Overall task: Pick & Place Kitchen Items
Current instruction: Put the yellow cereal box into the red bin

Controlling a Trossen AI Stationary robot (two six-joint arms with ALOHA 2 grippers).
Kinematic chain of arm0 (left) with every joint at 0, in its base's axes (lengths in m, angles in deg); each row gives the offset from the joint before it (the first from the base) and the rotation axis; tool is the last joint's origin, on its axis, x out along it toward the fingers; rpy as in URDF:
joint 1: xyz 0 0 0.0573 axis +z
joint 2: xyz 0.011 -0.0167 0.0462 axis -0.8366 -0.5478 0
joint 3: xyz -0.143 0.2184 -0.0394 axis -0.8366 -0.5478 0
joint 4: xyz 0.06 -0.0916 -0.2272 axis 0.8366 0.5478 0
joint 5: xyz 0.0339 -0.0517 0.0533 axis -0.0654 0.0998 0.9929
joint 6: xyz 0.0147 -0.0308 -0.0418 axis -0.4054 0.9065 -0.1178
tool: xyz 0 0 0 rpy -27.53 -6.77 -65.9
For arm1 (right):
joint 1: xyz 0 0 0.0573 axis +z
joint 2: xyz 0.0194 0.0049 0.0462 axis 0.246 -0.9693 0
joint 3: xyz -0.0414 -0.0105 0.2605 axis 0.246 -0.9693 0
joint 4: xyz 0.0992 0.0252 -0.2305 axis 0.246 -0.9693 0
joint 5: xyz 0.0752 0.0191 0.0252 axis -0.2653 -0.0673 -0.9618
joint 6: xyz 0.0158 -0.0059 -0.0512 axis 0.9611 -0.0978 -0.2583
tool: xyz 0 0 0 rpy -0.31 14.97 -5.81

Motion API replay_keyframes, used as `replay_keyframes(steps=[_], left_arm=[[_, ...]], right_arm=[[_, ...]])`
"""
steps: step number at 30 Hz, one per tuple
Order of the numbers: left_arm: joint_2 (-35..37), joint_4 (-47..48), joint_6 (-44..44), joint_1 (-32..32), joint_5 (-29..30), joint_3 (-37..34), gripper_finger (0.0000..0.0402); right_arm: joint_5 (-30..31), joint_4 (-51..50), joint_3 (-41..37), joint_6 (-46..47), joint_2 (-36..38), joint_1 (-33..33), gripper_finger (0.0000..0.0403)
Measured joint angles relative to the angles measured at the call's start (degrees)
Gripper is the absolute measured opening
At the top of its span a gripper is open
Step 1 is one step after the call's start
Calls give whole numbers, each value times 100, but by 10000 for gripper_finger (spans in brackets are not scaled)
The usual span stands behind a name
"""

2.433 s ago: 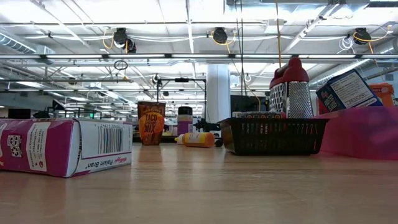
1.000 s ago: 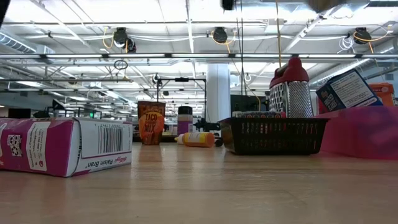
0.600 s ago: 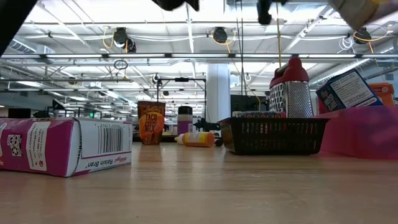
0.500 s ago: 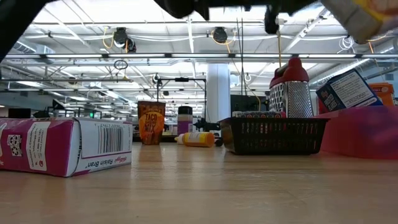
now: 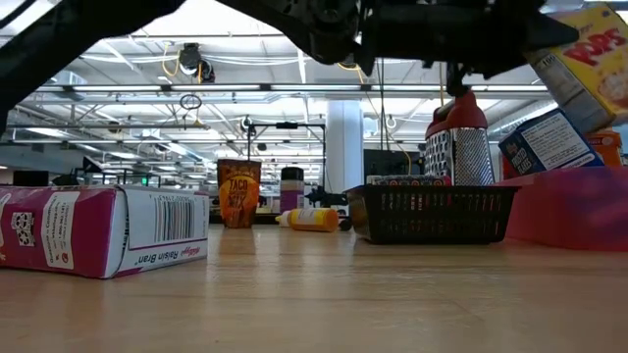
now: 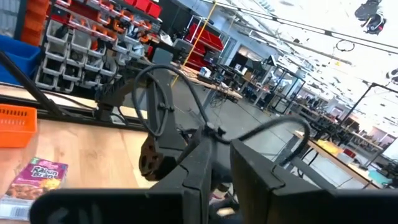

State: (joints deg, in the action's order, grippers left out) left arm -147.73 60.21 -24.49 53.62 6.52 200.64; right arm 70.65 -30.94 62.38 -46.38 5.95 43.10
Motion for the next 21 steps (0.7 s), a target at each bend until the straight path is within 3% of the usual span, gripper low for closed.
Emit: replay_keyframes(steps=[15, 21], left_arm=[[-1061, 363, -86, 11, 3, 1730, 72], [-1362, 494, -77, 11, 2, 2096, 72]], right_arm=[[-6, -23, -57, -48, -1, -109, 54], [-9, -26, -57, -139, -1, -109, 54]])
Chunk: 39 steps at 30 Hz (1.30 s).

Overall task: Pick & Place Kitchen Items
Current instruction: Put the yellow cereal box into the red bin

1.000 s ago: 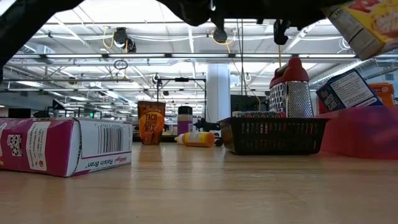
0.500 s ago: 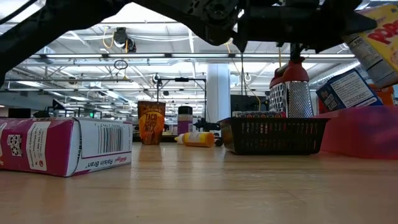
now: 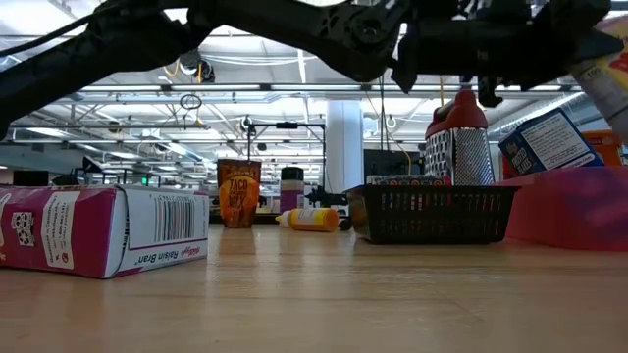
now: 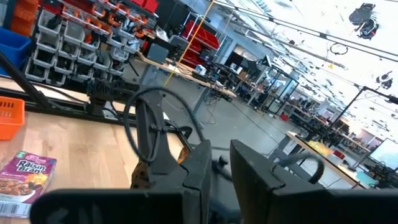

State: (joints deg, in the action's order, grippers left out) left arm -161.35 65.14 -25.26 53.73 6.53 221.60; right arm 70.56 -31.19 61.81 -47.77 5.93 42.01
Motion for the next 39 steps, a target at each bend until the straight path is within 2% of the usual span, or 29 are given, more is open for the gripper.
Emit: replay_keyframes(steps=[9, 22, 39], left_arm=[[13, 49, -11, -2, -72, -14, 71], [8, 1116, -466, -94, -94, -14, 71], [-83, 1196, -681, -96, -64, -16, 73]], right_arm=[[-9, -2, 0, -3, 0, -48, 54], [-13, -48, 0, -3, 0, -273, 54], [-8, -219, 0, 147, -4, -271, 54]])
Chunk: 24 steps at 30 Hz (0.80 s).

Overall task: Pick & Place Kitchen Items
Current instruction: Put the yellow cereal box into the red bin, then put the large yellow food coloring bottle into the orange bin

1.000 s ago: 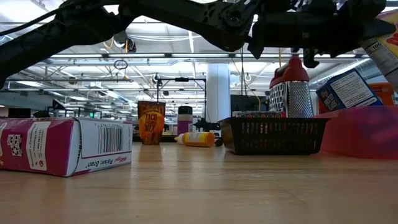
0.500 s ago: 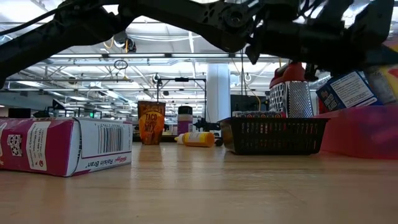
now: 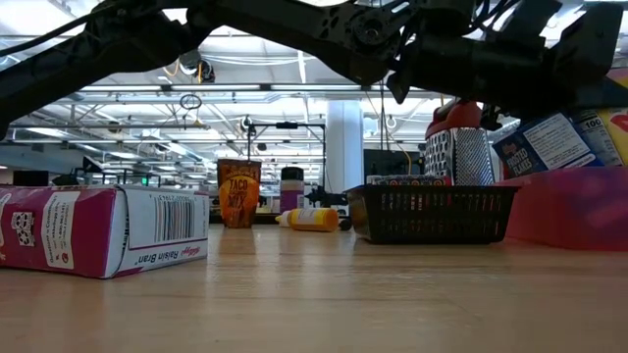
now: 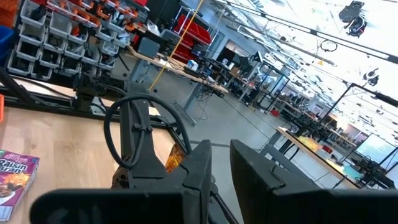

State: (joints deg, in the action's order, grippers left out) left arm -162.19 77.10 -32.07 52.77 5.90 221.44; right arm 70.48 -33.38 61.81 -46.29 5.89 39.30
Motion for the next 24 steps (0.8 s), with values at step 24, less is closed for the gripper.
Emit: replay_keyframes(steps=[24], left_arm=[[2, -174, -56, -68, 167, 17, 214]], right_arm=[[6, 0, 0, 31, 0, 0, 55]])
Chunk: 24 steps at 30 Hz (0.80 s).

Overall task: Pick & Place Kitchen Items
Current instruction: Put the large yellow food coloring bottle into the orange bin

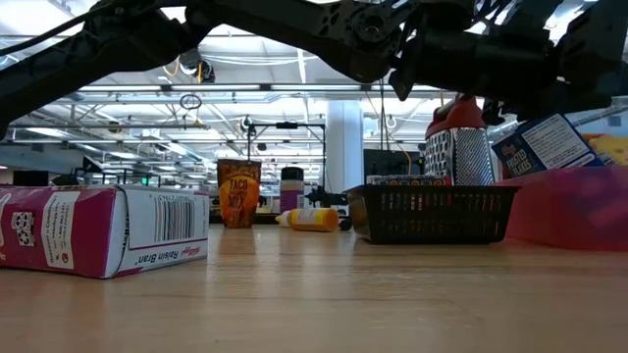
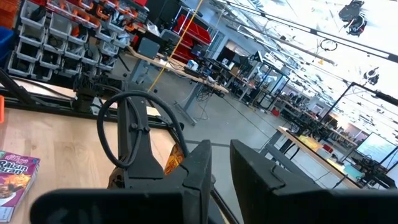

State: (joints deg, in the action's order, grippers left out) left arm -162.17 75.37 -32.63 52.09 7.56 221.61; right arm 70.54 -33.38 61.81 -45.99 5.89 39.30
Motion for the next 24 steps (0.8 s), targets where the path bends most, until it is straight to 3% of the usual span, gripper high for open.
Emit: replay_keyframes(steps=[6, 13, 24], left_arm=[[379, 548, -33, 0, -2, -1, 214], [916, 2143, -462, 7, 2, 6, 214], [1009, 3774, -505, 184, 34, 0, 214]], right_arm=[[2, -47, 0, 125, 0, 2, 55], [3, -245, -2, 358, 0, 17, 54], [7, -220, -2, 376, 0, 163, 55]])
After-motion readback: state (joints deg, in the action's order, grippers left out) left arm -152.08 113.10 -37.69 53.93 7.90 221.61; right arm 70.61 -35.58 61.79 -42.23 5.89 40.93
